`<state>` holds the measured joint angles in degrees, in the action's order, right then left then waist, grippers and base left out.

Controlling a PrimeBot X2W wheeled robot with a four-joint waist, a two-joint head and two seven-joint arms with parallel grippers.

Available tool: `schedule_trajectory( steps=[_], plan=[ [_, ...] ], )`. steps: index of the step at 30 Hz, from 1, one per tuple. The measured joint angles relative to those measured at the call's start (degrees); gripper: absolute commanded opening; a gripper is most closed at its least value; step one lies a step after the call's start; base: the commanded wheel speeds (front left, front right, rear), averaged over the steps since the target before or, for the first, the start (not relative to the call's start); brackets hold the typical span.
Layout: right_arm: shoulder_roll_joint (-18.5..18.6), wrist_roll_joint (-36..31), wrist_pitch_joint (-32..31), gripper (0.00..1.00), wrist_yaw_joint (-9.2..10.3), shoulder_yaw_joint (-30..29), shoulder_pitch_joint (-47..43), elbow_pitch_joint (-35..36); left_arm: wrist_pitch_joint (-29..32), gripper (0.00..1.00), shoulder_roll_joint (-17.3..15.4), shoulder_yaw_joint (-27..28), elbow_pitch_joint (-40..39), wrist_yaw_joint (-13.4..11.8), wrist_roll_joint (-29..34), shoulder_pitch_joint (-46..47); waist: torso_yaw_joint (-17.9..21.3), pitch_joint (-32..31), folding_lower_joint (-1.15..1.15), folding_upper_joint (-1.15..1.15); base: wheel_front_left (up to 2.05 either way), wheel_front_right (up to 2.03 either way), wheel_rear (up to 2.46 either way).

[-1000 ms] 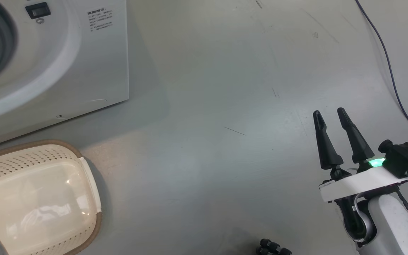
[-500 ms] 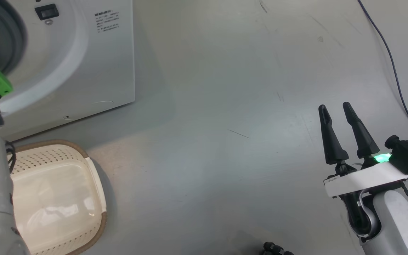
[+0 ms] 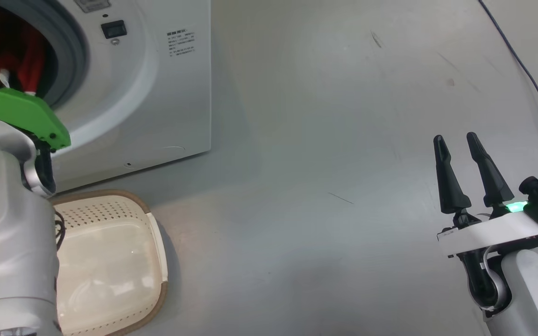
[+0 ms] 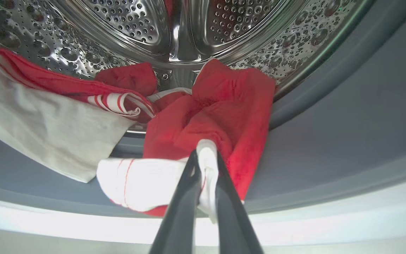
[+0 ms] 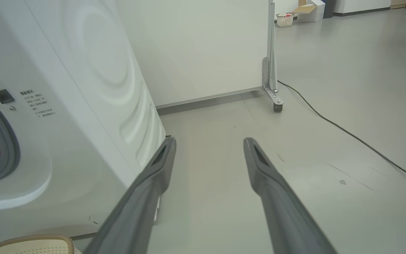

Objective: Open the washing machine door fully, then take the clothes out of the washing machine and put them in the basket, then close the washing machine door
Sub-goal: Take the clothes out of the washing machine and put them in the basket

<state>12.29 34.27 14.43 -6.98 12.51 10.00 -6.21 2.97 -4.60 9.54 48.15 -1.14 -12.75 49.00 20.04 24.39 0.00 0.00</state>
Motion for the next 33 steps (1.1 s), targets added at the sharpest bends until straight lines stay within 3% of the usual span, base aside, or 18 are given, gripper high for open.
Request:
schedule_trajectory(
  steps=[13, 21, 33],
  plan=[
    [0.57, -1.68, 0.00, 1.00, 0.00, -1.12, -3.89, -1.16, -10.13, 0.00, 2.48, -3.48, 0.02, 6.48, -0.37, -8.62, -5.26, -7.56, 0.00, 0.00, 0.00, 0.00, 0.00],
    [0.71, -2.31, 0.00, 1.00, 0.00, -1.59, -7.13, -1.33, -15.24, 0.00, 2.94, -7.57, -1.37, 7.53, -0.27, -14.40, -9.06, -12.29, 0.00, 0.00, 0.00, 0.00, 0.00],
    [0.18, -3.18, 0.00, 1.00, 0.00, -2.12, -10.49, -1.09, -17.25, 0.00, 3.11, -11.68, -10.16, 8.05, -0.42, -19.74, -14.84, -17.69, 0.00, 0.00, 0.00, 0.00, 0.00]
  ],
)
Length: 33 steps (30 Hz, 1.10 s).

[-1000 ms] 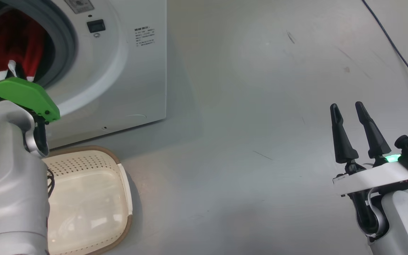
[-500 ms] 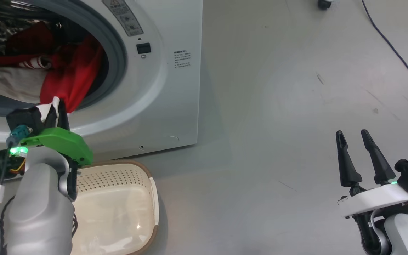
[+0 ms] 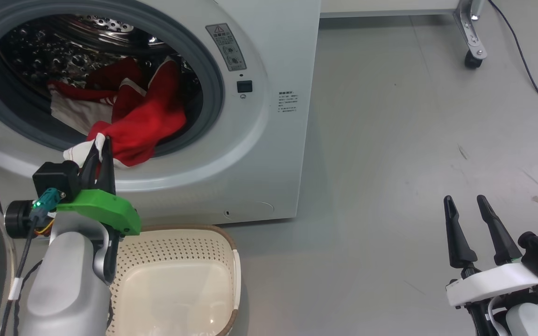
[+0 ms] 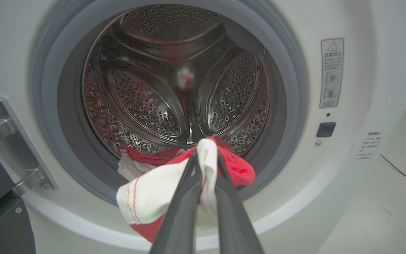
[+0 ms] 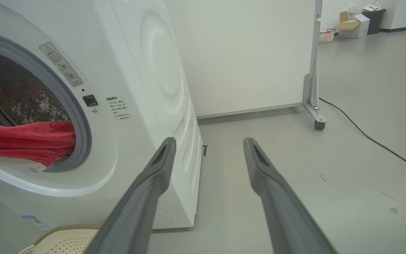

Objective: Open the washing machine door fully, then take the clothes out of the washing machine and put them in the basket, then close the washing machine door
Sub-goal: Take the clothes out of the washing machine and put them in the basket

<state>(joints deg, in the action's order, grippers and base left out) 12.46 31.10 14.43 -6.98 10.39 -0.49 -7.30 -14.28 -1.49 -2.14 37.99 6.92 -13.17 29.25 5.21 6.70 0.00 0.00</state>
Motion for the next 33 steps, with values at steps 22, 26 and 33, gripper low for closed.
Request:
schedule_trajectory(
  steps=[22, 26, 33],
  plan=[
    [-1.57, -0.59, 0.00, 1.00, 0.00, -0.05, -1.28, 0.85, -0.19, 0.00, -0.03, -2.66, -24.97, 0.22, -3.05, -6.35, -1.80, -3.29, 0.00, 0.00, 0.00, 0.00, 0.00],
    [-1.64, -0.73, 0.00, 1.00, 0.00, -0.13, -1.66, 0.88, -0.43, 0.00, -0.03, -2.67, -27.62, 0.22, -3.05, -7.94, -1.57, -3.48, 0.00, 0.00, 0.00, 0.00, 0.00],
    [-1.65, -1.07, 0.00, 1.00, 0.00, -0.16, -2.43, 0.99, -0.42, 0.00, -0.05, -3.58, -27.08, 0.27, -3.39, -12.29, -1.41, -3.53, 0.00, 0.00, 0.00, 0.00, 0.00]
  ],
)
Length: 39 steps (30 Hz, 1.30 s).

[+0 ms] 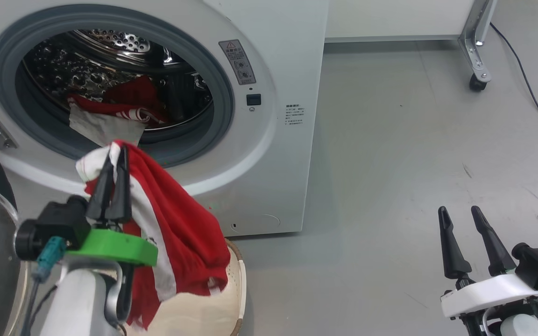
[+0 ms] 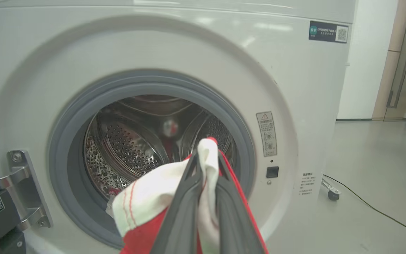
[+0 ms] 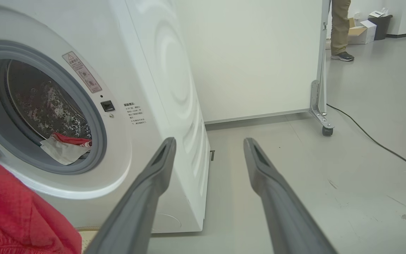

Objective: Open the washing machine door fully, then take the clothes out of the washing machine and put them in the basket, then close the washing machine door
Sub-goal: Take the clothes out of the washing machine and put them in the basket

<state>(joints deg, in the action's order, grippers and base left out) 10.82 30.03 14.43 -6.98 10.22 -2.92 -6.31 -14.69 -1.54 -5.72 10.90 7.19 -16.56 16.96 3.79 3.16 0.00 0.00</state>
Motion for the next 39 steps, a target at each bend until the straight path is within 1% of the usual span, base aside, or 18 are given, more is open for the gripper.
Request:
schedule_trajectory(
  steps=[2, 4, 13, 16, 21, 26, 31, 39],
  plan=[
    [0.05, -0.19, 0.00, 1.00, 0.00, -0.07, -0.02, 0.40, 0.00, 0.00, -0.03, -0.98, 2.01, 0.00, -0.42, -3.38, -0.03, 0.28, 0.00, 0.00, 0.00, 0.00, 0.00],
    [0.09, -0.41, 0.00, 1.00, 0.00, -0.08, -0.02, 0.56, 0.00, 0.00, -0.04, -1.59, 3.05, 0.00, -0.52, -4.87, -0.08, 0.66, 0.00, 0.00, 0.00, 0.00, 0.00],
    [1.30, -0.78, 0.00, 1.00, 0.00, 0.85, 0.01, 2.11, 1.10, 0.00, -0.15, -2.45, 6.69, 0.00, -0.58, -7.70, 0.00, 3.51, 0.00, 0.00, 0.00, 0.00, 0.00],
    [1.80, -0.85, 0.00, 1.00, 0.00, 1.04, 0.09, 2.55, 1.90, 0.00, -0.20, -2.79, 8.50, -0.44, -0.49, -7.90, 0.24, 4.90, 0.00, 0.00, 0.00, 0.00, 0.00],
    [2.31, -0.84, 0.00, 1.00, 0.00, 1.71, 0.70, 3.32, 3.09, 0.00, -0.21, -2.32, 12.16, -1.96, -0.49, -7.90, 0.93, 7.52, 0.00, 0.00, 0.00, 0.00, 0.00],
    [2.77, -0.71, 0.00, 1.00, 0.00, 2.47, 2.71, 3.83, 4.49, 0.00, -0.26, -1.11, 16.86, -3.15, -1.81, -7.85, 2.16, 10.21, 0.00, 0.00, 0.00, 0.00, 0.00],
    [3.01, -0.20, 0.00, 1.00, 0.00, 2.69, 4.18, 4.07, 5.89, 0.00, -0.31, -0.32, 20.85, -4.46, -1.82, -7.39, 4.09, 12.57, 0.00, 0.00, 0.00, 0.00, 0.00],
    [3.21, 1.38, 0.00, 1.00, 0.00, 3.16, 5.41, 4.08, 7.66, 0.00, -0.93, 0.71, 25.49, -5.67, -1.93, -1.99, 7.38, 16.66, 0.00, 0.00, 0.00, 0.00, 0.00]
  ],
)
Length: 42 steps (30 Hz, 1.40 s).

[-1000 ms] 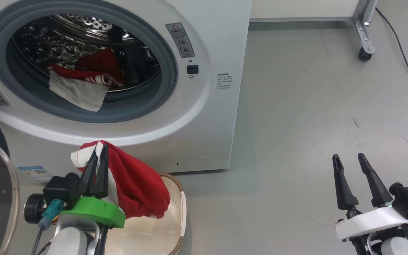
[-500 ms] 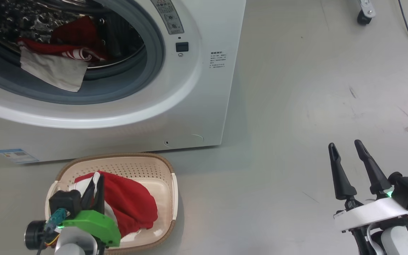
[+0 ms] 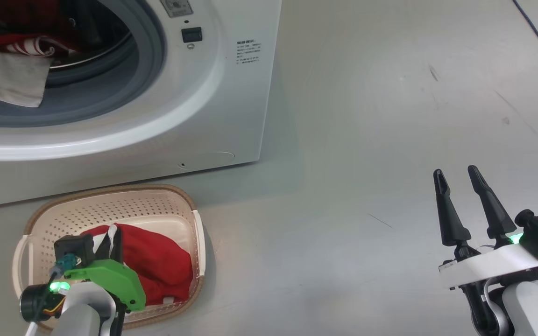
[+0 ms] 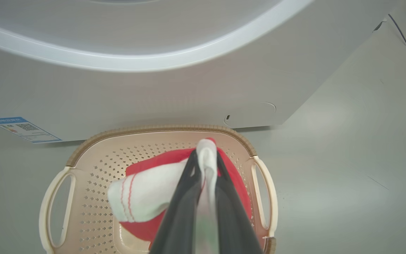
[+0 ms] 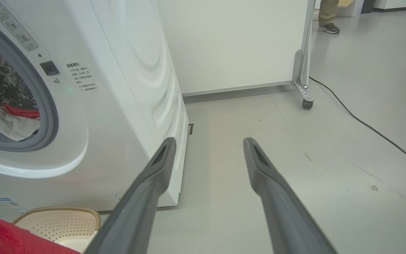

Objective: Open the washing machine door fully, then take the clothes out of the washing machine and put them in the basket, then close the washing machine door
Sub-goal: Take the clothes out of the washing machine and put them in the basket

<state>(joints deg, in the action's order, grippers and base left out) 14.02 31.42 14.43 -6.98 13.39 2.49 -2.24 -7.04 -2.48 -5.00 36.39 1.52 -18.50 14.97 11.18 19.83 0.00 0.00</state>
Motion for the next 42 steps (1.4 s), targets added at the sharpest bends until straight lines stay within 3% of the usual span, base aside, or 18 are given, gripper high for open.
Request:
schedule_trajectory(
  steps=[23, 24, 25, 26, 35, 42],
  plan=[
    [0.05, 1.36, 0.00, 1.00, 0.00, -0.18, 4.41, -0.41, 2.29, 0.00, -1.87, 1.92, 13.37, -2.19, -0.67, 8.45, 6.53, 8.86, 0.00, 0.00, 0.00, 0.00, 0.00],
    [0.09, 1.36, 0.00, 1.00, 0.00, -0.54, 4.41, -0.46, 2.09, 0.11, -1.74, 1.62, 13.74, -2.08, -0.67, 8.88, 6.42, 8.82, 0.00, 0.00, 0.00, 0.00, 0.00],
    [0.22, 1.36, 0.00, 1.00, 0.00, -0.67, 4.42, -0.49, 1.87, 0.49, -1.59, 1.44, 14.16, -1.72, -0.67, 9.33, 6.25, 8.76, 0.00, 0.00, 0.00, 0.00, 0.00],
    [0.30, 1.36, 0.00, 1.00, 0.00, -0.73, 4.44, -0.54, 1.85, 1.00, -1.38, 1.42, 14.62, -1.68, -0.76, 9.76, 6.06, 8.66, 0.00, 0.00, 0.00, 0.00, 0.00],
    [0.32, 1.35, 0.00, 1.00, 0.00, -0.90, 5.34, -1.11, -0.46, 1.00, -0.70, 1.04, 17.42, -1.12, -1.18, 10.46, 4.48, 7.06, 0.00, 0.00, 0.00, 0.00, 0.00],
    [0.23, 1.34, 0.00, 1.00, 0.00, -1.53, 5.34, -1.85, -5.60, 1.00, -0.30, 0.11, 17.13, 1.10, -1.18, 11.40, 2.81, 4.34, 0.00, 0.00, 0.00, 0.00, 0.00]
  ],
)
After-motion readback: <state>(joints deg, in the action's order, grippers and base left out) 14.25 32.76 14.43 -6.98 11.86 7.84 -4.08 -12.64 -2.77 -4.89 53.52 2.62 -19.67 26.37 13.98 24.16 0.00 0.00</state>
